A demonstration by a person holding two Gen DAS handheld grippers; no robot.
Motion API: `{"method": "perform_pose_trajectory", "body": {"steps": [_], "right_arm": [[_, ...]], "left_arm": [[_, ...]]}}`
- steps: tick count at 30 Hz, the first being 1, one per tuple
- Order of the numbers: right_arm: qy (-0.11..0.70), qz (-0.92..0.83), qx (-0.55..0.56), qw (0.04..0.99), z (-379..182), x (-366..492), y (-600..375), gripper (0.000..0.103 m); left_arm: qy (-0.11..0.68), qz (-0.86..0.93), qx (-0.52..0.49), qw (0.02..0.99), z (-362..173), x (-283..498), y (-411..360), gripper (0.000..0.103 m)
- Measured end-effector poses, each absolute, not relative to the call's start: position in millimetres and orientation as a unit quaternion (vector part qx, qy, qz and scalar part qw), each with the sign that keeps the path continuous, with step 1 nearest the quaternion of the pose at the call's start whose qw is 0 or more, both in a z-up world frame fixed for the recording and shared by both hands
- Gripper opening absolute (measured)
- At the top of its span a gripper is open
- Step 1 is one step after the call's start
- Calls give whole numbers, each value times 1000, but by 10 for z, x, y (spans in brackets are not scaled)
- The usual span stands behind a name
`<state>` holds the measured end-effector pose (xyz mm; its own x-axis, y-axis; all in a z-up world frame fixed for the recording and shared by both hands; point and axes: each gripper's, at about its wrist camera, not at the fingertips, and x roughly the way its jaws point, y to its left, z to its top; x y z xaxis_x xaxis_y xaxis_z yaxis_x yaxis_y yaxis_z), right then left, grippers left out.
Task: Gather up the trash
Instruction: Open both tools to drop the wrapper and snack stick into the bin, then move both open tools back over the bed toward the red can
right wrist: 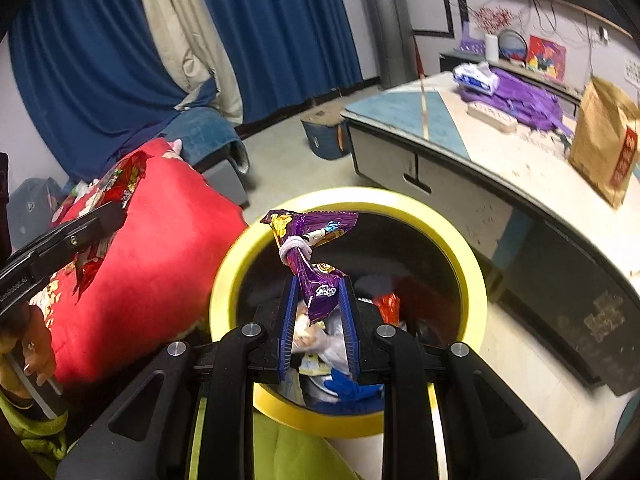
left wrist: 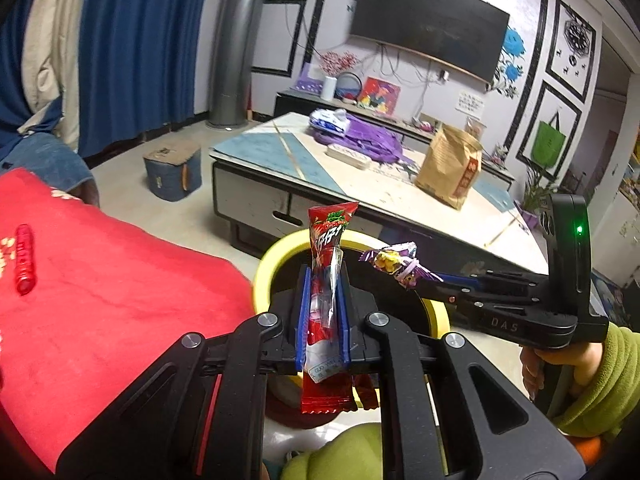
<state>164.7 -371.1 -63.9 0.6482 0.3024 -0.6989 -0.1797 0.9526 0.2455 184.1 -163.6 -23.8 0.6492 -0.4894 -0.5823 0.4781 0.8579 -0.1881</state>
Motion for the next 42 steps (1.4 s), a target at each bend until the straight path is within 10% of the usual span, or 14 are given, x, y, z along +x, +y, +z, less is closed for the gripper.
{"method": "perform_pose_trajectory", "body": {"steps": [7, 9, 16, 42], "right_arm": [[417, 113, 111, 895, -796, 1643, -3933, 28], [416, 105, 117, 896, -788, 1634, -3975, 42], [375, 79, 111, 917, -636, 1616, -4023, 62], [297, 253, 2, 921, 110, 1963, -2169, 77]], "left_arm": [[338, -279, 6, 899, -354, 1982, -1880, 12], [335, -275, 5, 901, -354, 1996, -1910, 47], [326, -243, -20, 914, -315, 1969, -1686, 90], [294, 23, -146, 944, -149, 1464, 258, 92]]}}
